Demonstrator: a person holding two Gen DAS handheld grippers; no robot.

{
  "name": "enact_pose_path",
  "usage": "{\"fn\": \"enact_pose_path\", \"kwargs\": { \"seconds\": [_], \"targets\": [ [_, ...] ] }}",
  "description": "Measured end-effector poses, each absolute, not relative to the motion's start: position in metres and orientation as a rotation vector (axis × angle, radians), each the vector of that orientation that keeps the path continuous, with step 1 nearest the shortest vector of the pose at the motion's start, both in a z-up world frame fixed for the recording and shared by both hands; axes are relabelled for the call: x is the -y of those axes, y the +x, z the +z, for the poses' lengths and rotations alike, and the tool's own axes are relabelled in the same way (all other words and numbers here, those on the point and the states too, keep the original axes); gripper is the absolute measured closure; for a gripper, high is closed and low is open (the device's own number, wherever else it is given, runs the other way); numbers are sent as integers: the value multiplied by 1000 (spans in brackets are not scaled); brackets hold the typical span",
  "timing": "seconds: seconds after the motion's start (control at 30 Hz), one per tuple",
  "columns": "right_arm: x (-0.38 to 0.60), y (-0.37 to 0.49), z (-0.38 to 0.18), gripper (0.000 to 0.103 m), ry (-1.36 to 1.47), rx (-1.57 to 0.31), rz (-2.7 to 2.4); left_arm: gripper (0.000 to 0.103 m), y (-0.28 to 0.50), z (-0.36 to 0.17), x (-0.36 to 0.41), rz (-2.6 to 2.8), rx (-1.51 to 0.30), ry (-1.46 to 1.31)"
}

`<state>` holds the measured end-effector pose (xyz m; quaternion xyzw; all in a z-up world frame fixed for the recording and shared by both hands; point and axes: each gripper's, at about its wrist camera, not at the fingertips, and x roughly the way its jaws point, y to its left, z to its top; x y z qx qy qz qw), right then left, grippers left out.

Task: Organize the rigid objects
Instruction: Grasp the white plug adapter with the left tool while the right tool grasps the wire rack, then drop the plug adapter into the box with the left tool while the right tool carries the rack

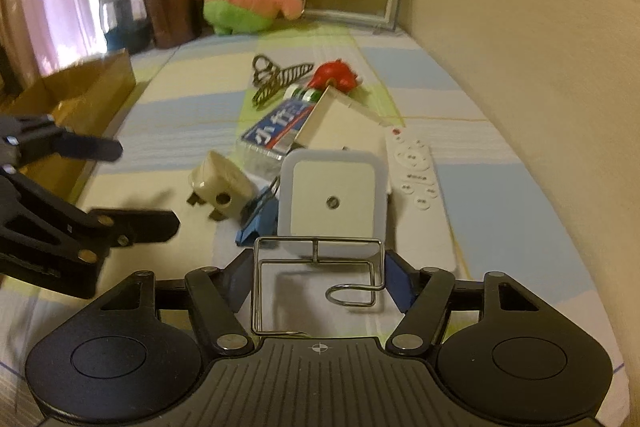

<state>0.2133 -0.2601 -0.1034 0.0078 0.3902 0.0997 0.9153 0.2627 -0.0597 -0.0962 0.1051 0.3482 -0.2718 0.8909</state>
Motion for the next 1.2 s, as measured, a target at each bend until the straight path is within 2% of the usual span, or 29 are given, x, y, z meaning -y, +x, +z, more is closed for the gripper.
{"fn": "enact_pose_path", "kwargs": {
  "seconds": [0.27,0.33,0.87,0.97,1.07,1.2],
  "targets": [
    [272,203,-88,39,47,-761,149,9,272,-100,71,-581,-696,231],
    [274,205,-87,39,52,-763,137,15,277,-101,75,-576,-695,234],
    [278,207,-85,39,79,-767,127,37,300,-115,99,-627,-727,284],
    [278,208,-84,39,86,-766,126,44,300,-116,101,-636,-736,293],
    [277,208,-81,39,91,-762,127,54,299,-117,103,-638,-754,297],
    [275,209,-74,39,95,-747,125,55,298,-117,103,-617,-764,294]
  ]
}}
